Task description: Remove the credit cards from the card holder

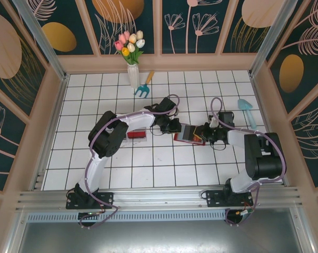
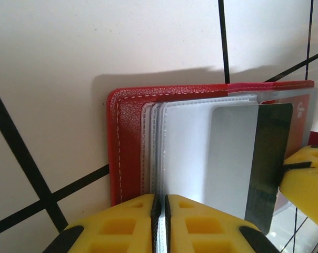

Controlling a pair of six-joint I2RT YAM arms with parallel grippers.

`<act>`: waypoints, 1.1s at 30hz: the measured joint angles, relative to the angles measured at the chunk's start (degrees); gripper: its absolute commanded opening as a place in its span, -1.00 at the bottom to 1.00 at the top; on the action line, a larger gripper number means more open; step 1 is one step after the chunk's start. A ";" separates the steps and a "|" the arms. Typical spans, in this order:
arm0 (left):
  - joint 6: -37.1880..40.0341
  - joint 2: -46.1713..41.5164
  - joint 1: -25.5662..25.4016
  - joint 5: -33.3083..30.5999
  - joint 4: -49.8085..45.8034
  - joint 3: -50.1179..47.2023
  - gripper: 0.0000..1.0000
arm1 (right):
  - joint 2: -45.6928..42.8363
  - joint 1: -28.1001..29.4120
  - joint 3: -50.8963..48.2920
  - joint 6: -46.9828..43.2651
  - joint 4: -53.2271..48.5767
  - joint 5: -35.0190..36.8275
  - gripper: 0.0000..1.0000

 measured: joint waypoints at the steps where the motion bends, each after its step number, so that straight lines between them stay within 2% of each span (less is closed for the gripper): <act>1: 0.00 0.00 0.00 0.09 0.02 0.00 -0.67 | 0.39 0.26 0.09 -0.09 0.00 0.00 -0.45; 14: 0.00 0.00 0.07 0.11 -0.07 0.00 -0.68 | 3.72 2.38 1.60 -0.17 1.22 -0.20 -0.50; 17: 0.00 0.00 0.07 0.09 -0.07 0.00 -0.68 | 3.72 2.43 1.73 -0.20 0.98 0.04 -0.43; 20: 0.02 0.00 0.07 -0.13 -0.31 0.07 -0.68 | 3.67 2.80 2.67 -0.24 -0.50 1.38 -0.35; 27: 0.04 0.00 -0.04 -1.40 -1.62 0.70 -0.68 | 2.56 4.07 4.83 -0.83 -4.90 7.74 -0.31; 33: 0.04 0.09 -0.04 -1.60 -2.40 1.14 -0.68 | 3.54 5.66 6.21 -0.81 -5.40 9.38 -0.37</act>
